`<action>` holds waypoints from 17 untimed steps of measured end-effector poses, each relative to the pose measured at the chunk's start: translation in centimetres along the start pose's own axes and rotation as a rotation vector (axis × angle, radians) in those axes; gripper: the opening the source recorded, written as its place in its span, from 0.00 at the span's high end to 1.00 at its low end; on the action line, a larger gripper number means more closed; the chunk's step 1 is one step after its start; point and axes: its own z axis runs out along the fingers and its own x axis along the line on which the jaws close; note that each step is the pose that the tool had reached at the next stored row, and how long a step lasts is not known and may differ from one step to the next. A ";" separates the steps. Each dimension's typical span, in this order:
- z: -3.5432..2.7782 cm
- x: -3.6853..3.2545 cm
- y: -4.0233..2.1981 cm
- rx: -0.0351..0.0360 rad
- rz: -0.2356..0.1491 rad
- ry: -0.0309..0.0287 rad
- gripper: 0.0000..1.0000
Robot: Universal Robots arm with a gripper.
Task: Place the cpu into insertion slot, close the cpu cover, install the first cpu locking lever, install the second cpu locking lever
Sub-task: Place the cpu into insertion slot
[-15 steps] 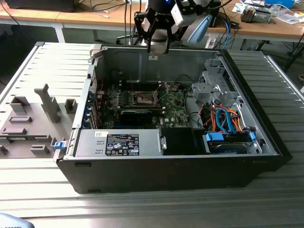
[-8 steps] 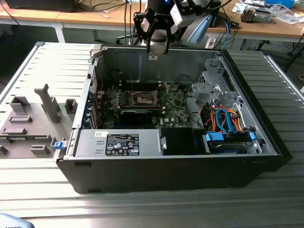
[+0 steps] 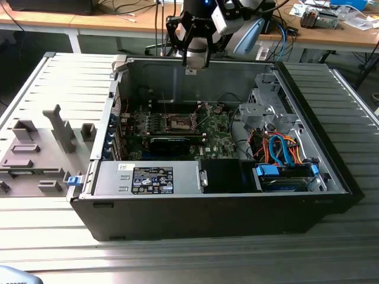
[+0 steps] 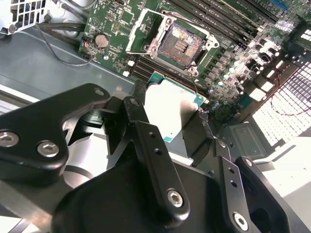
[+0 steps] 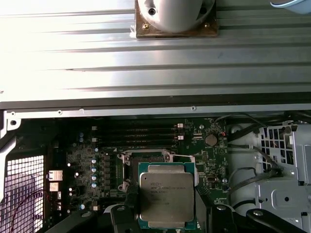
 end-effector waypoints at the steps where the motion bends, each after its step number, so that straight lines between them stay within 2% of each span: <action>1: 0.01 0.00 0.00 0.0000 0.000 0.0000 0.45; 13: 0.34 0.02 -0.03 0.0000 0.000 0.0000 0.45; 15: 0.73 0.10 -0.07 0.0000 0.000 0.0000 0.45; 17: 0.74 0.10 -0.07 0.0000 0.000 0.0000 0.45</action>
